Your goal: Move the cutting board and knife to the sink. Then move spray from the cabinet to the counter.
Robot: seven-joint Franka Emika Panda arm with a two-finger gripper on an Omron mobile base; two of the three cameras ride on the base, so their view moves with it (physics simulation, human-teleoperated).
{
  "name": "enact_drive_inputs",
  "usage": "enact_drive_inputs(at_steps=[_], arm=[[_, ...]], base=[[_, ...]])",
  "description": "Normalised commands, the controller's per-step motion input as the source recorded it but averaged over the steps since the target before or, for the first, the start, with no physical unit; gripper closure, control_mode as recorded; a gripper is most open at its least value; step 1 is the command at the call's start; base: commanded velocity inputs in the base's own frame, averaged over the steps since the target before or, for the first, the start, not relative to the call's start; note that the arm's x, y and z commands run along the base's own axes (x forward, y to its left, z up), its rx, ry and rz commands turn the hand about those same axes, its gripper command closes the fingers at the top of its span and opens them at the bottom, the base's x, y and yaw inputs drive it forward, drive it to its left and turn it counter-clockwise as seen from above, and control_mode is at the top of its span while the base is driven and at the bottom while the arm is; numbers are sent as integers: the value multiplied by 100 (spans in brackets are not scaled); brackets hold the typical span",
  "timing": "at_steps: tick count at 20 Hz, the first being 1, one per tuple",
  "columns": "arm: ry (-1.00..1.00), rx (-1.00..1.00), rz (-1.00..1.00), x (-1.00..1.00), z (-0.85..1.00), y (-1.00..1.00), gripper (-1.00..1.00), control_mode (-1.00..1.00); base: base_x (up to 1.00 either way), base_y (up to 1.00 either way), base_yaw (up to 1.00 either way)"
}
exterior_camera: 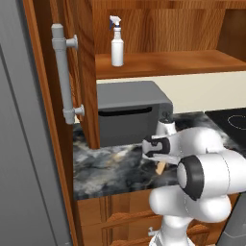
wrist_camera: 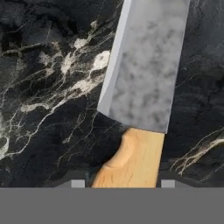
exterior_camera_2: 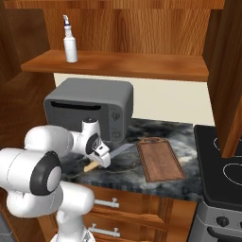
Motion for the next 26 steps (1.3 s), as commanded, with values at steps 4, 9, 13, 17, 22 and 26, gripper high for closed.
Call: enact_drive_inputs(at_steps=[4,9,13,17,22,26], arm=[[-9,0,0,-3,94,-23,100,-100],[-1,0,0,-4,100,-25,100,-100],[0,0,0,-33,100,-35,100,-100],[0,-3,0,-35,100,-7,100,-100],[0,-7,0,-48,100,0,100,-100],[0,-9,0,-66,98,0,100,-100]], base=[[0,0,0],[0,0,0],[0,0,0],[0,0,0],[0,0,0],[0,0,0]])
